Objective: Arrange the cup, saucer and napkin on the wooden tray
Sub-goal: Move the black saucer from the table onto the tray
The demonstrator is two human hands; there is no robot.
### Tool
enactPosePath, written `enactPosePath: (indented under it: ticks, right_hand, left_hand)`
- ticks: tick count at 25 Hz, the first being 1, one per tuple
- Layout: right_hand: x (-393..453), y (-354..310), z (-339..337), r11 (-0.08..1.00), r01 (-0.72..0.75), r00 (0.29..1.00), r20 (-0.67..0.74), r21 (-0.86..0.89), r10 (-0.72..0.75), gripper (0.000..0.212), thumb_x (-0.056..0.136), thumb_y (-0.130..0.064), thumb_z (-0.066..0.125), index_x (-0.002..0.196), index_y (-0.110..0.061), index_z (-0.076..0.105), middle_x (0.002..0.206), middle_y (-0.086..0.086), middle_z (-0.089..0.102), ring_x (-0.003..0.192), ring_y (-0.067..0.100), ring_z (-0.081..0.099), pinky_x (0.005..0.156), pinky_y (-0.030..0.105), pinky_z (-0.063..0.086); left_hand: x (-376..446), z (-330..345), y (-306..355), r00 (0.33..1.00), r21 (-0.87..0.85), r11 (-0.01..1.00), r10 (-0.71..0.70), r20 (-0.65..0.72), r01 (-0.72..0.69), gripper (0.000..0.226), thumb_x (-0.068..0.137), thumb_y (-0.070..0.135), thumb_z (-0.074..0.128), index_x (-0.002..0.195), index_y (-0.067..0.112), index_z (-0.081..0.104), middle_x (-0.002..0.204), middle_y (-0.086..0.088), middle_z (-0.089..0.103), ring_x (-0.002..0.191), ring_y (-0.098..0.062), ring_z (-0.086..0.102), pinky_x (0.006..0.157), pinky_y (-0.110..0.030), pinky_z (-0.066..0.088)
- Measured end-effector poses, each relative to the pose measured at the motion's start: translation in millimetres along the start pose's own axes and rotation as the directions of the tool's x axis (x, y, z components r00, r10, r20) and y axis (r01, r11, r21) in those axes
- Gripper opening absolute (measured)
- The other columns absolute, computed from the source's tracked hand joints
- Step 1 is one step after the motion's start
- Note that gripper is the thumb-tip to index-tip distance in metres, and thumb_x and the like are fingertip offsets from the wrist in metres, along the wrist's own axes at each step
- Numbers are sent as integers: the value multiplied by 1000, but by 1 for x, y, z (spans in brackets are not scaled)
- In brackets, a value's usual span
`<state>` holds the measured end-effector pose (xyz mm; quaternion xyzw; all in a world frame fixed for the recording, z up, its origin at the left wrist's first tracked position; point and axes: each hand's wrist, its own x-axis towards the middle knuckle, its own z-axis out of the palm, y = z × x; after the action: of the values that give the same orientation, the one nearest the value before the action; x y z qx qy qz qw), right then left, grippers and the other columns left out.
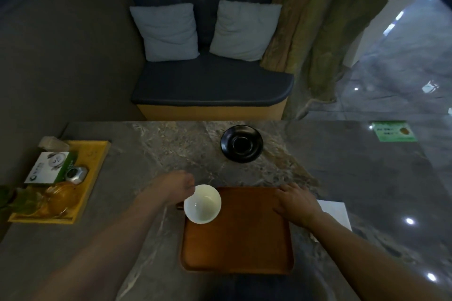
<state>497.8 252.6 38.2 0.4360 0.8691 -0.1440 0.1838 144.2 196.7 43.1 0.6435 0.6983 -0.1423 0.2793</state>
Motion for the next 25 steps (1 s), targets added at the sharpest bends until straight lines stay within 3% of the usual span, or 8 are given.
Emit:
enactPosePath:
  ticks: [4,6,9,11,14,18,21,25]
  right_hand:
    - [20,22,-9,1000,21,1000,-21,4,-21,42,92,-52,45,127,-29,51,133,3,54,125,26,44,96,44,38]
    - [35,29,-14,1000,-1,1000,-27,15,2,40,93,-51,45,125,-28,52,132,3,55,125,26,44,96,43,39]
    - [55,35,-18,999,-35,999,-23,27,36,39,93,-49,47,125,-28,50,129,4,56,122,25,46,97,43,39]
    - [72,38,-22,999,-47,999,-22,25,48,43,92,-48,50,128,-25,47,130,6,56,122,26,47,96,43,39]
    - [98,41,-25,996,-55,997,-44,70,58,61,89,-48,55,141,-24,33,137,7,52,128,28,44,99,46,38]
    - [133,45,-28,983,-72,995,-51,166,82,75,82,-51,62,143,-27,25,145,5,45,131,29,42,99,48,37]
    - [153,49,-26,968,-98,993,-35,232,109,90,77,-55,67,146,-30,15,151,4,39,133,31,39,101,51,36]
    - [170,45,-19,938,-143,990,30,316,140,108,71,-65,68,151,-30,4,152,5,35,138,31,32,106,53,31]
  left_hand:
    - [20,-6,21,999,-6,999,-37,-10,37,30,95,35,49,119,22,61,119,-2,62,104,-18,57,87,-33,49]
    - [34,-12,26,999,-4,999,-42,5,42,30,95,38,48,116,22,62,119,-4,62,105,-21,58,92,-40,51]
    - [59,-18,27,1000,51,999,-14,-2,14,34,90,47,45,109,24,62,113,-4,63,98,-23,60,86,-45,53]
    - [79,-21,26,999,25,1000,-18,-36,19,29,87,48,48,106,28,61,111,-3,62,97,-23,59,84,-45,53]
    - [109,-25,23,999,27,1000,12,-36,-11,33,88,50,53,115,31,56,119,-3,59,113,-26,54,91,-45,49]
    - [144,-31,22,999,-41,999,2,-40,-3,58,81,54,64,131,35,43,135,0,51,127,-27,42,97,-46,43]
    - [160,-31,22,1000,-124,992,-10,-17,8,91,78,51,72,150,30,20,148,-5,42,136,-30,36,108,-49,38]
    - [172,-28,23,1000,-192,981,4,-9,-6,112,70,57,74,153,33,2,154,-4,36,140,-31,30,111,-54,31]
